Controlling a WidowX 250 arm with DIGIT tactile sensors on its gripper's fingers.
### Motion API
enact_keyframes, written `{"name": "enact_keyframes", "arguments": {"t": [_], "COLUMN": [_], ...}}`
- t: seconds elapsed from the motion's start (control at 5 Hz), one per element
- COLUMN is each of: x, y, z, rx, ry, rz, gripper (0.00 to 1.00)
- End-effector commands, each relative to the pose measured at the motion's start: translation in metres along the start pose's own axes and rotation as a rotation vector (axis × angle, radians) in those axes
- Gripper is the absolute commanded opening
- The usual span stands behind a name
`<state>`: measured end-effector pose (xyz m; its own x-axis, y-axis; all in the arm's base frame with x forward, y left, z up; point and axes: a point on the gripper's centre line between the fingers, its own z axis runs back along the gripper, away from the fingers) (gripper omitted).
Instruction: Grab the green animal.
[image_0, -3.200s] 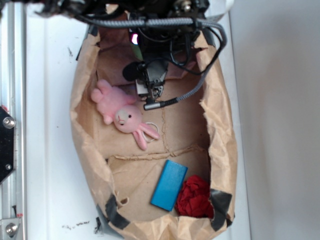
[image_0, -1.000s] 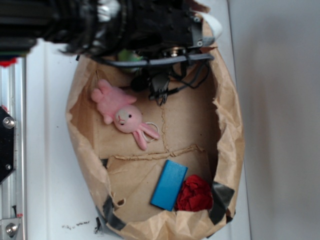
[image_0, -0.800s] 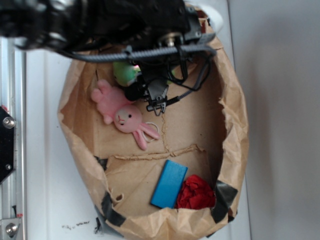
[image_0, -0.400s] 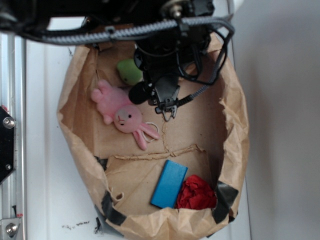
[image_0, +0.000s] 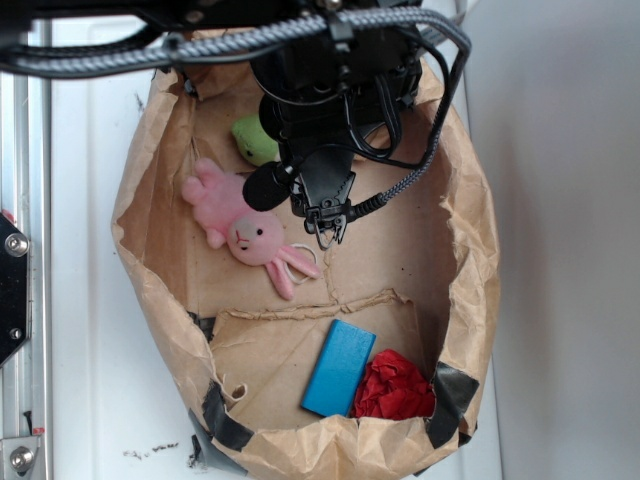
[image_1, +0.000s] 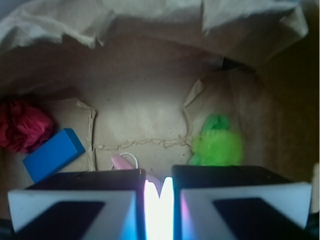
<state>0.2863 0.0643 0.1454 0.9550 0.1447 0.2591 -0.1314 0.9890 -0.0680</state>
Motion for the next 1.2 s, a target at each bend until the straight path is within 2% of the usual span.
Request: {"name": "enact_keyframes", "arguments": {"t": [0.0, 0.6, 0.8, 1.0], "x": [0.002, 0.000, -0.002, -0.008], "y": [0.021, 0.049, 0.062, 0.072], "z": [-0.017, -0.061, -0.073, -0.085], "rx": [0.067, 0.164, 0.227, 0.301], "ry": [-0.027, 0.035, 0.091, 0.108], "rz": [-0.040, -0.029, -0.018, -0.028], "gripper": [1.00, 1.00, 1.00, 1.00]}}
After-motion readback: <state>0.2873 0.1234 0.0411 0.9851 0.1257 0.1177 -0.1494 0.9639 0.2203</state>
